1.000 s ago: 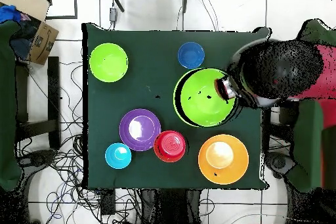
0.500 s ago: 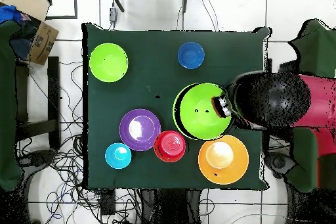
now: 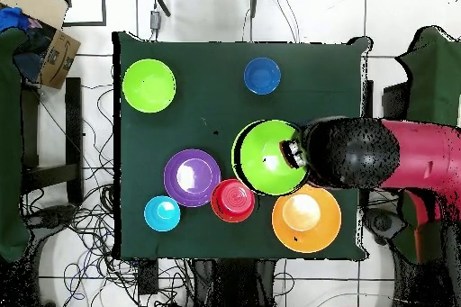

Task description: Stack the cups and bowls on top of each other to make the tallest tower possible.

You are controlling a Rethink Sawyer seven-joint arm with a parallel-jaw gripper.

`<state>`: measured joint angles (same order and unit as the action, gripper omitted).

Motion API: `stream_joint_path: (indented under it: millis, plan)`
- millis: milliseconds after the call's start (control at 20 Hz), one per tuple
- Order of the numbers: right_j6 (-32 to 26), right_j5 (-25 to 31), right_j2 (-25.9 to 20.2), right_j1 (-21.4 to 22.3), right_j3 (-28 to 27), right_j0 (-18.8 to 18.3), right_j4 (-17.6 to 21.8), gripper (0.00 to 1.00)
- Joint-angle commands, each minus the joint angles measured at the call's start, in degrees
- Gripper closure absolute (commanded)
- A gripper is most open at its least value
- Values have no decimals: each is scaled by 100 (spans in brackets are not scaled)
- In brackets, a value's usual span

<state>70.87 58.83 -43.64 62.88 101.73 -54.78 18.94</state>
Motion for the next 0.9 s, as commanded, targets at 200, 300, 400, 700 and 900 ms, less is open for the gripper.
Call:
stream_joint_path:
  millis: [200,300,400,700,900]
  plan:
    - [301,-763,299,8,1004,55,130,100]
    - [351,-865,337,23,1102,56,126,100]
    - [394,-978,366,47,1195,59,126,100]
    - [446,-1266,422,142,1522,43,84,100]
    - [531,-1564,473,228,1763,39,95,100]
